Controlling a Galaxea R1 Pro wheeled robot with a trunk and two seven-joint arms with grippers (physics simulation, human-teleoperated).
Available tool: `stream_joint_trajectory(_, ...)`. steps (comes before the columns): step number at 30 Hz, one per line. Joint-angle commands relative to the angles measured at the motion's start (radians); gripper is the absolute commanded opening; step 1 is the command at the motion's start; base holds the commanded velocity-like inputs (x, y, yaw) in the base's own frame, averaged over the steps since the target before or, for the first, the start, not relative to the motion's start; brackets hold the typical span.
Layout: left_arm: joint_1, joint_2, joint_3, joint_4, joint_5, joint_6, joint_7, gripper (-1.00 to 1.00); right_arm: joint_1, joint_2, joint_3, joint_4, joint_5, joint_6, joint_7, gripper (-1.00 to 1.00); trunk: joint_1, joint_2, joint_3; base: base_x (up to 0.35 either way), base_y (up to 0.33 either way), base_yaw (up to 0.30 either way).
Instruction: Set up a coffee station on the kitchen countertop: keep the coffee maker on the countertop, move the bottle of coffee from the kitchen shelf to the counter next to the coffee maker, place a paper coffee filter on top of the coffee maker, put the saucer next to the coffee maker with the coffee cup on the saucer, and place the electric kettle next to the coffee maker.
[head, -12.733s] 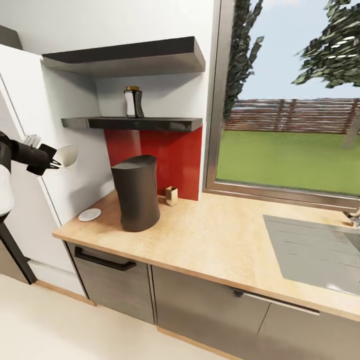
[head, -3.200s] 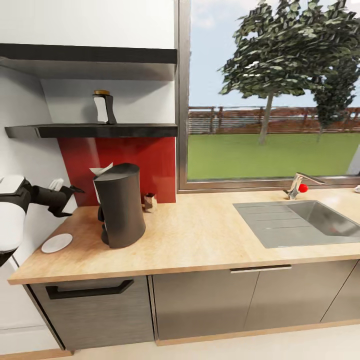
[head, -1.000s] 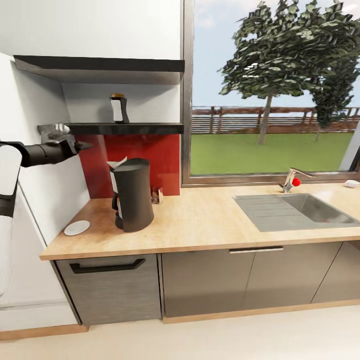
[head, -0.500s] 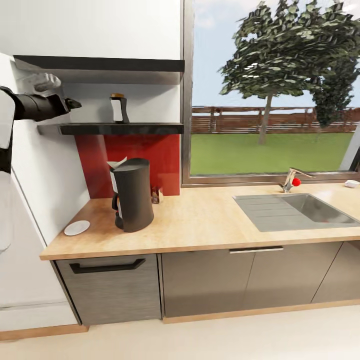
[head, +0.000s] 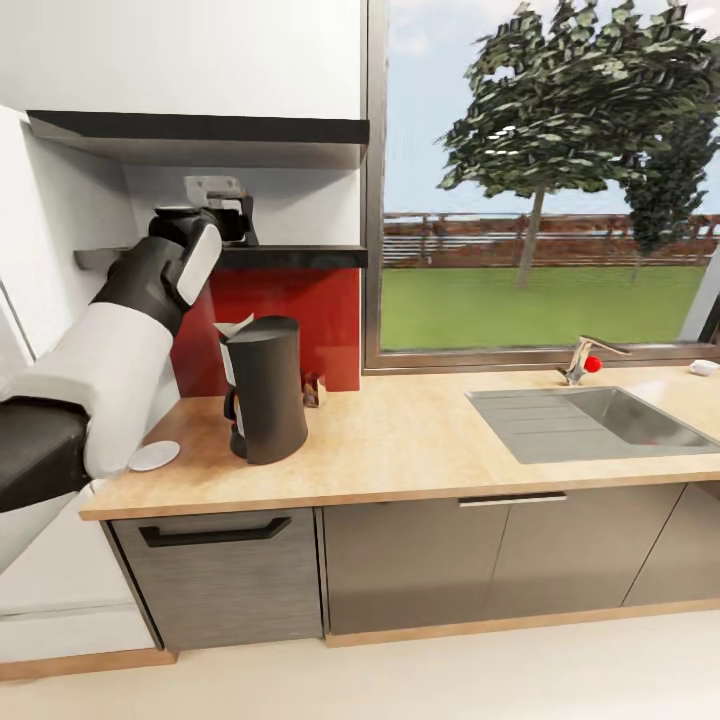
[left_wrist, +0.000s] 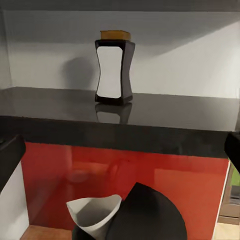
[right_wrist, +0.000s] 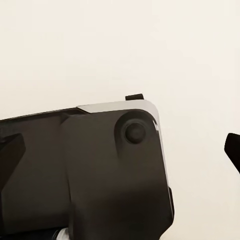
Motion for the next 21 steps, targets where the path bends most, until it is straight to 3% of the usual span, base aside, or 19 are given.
stream_joint_trajectory(1,-0.005,0.000,-0.008,0.013,0.010,-0.008,0.010,1.00,0.000,0.001,-0.006,0.001,-0.006,-0.004,0.002,1.00,0.000,-0.001,0.000,0.000,0.000,0.000)
stream_joint_trajectory(9,-0.035,-0.048,-0.012,0.071,-0.007,-0.069,0.019,1.00,0.000,0.001,-0.006,0.001,-0.006,-0.004,0.002,1.00,0.000,-0.001,0.000,0.000,0.000,0.000)
stream_joint_trajectory(11,-0.036,-0.051,-0.013,0.071,-0.008,-0.072,0.027,1.00,0.000,0.001,-0.006,0.001,-0.006,-0.004,0.003,1.00,0.000,-0.001,0.000,0.000,0.000,0.000)
stream_joint_trajectory(18,-0.026,-0.044,-0.012,0.066,-0.008,-0.135,0.171,1.00,0.000,0.001,-0.006,0.001,-0.006,-0.004,0.004,1.00,0.000,-0.001,0.000,0.000,0.000,0.000)
stream_joint_trajectory(21,-0.024,-0.044,-0.010,0.070,-0.006,-0.143,0.182,1.00,0.000,0.001,-0.006,0.001,-0.006,-0.004,0.003,1.00,0.000,-0.001,0.000,0.008,0.000,0.000)
